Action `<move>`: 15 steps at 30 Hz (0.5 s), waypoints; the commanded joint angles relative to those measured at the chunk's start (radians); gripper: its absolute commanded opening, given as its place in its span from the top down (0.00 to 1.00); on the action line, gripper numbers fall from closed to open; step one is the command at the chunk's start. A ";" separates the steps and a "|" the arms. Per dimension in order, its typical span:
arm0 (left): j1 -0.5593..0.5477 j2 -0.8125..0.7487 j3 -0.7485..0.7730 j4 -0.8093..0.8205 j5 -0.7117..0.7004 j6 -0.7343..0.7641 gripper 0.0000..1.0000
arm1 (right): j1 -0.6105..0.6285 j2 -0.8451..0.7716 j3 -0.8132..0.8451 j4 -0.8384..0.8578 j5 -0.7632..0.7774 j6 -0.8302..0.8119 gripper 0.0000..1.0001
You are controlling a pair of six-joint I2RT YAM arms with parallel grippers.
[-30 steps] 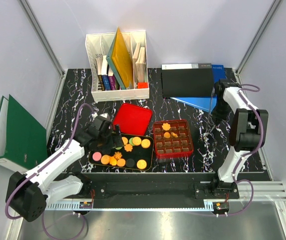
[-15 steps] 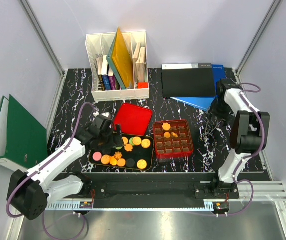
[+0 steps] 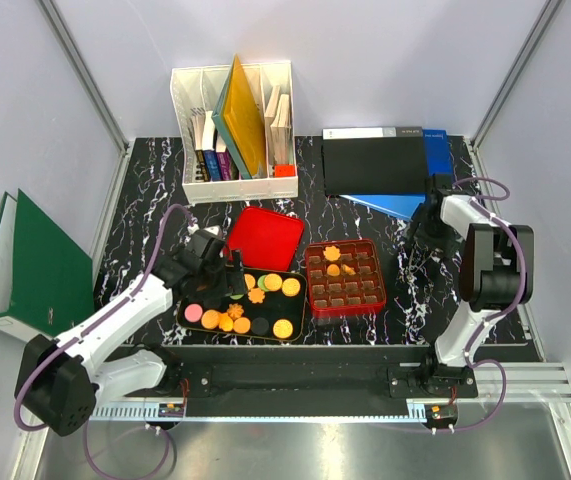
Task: Pack the cookies
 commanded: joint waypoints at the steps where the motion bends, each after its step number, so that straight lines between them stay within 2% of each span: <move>1: -0.005 0.012 0.027 0.024 0.003 0.022 0.03 | 0.014 0.039 0.040 0.086 -0.005 -0.004 0.00; 8: -0.005 0.041 0.047 0.016 -0.008 0.028 0.03 | 0.014 0.131 0.101 0.076 0.037 -0.018 0.00; 15: -0.005 0.036 0.053 0.007 -0.031 0.031 0.03 | 0.014 0.160 0.061 0.079 0.034 0.005 0.02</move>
